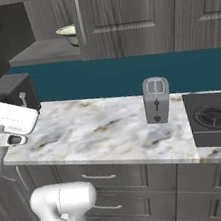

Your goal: Pick the mug and place it in the sink. Pick the bowl and place it in the open cabinet and then close the cabinet.

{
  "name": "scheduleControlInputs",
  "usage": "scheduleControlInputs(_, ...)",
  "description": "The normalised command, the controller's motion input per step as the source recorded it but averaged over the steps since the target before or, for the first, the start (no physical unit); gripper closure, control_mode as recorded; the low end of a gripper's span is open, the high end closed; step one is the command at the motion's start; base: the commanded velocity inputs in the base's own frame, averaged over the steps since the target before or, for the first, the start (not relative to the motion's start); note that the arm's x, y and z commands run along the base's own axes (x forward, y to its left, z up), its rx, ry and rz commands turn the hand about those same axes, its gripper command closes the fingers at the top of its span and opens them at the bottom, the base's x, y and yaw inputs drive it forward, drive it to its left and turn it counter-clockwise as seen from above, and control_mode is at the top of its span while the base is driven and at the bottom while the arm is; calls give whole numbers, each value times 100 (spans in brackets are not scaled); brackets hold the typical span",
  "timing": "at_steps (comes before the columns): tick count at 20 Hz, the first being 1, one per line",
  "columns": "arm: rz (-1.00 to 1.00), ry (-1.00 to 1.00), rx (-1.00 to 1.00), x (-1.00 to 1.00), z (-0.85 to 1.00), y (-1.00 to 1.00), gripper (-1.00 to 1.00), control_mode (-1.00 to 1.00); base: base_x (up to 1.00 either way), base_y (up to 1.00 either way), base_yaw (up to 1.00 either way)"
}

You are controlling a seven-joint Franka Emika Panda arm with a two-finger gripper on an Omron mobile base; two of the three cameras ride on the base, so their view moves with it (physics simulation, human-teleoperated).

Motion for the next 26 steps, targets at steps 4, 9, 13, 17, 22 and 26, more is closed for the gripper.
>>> scheduleControlInputs(4,0,0,4,-31,22,36,-100,-100,0,0,0)
scheduleControlInputs(9,0,0,8,-38,13,25,-100,-100,0,0,0)
scheduleControlInputs(13,0,0,7,-34,9,44,-100,-100,0,0,0)
scheduleControlInputs(17,0,0,2,-35,11,68,-100,-100,0,0,0)
scheduleControlInputs(22,-1,0,1,-38,12,71,-100,-100,0,0,0)
scheduleControlInputs(26,0,0,1,-27,4,71,-100,-100,0,0,0)
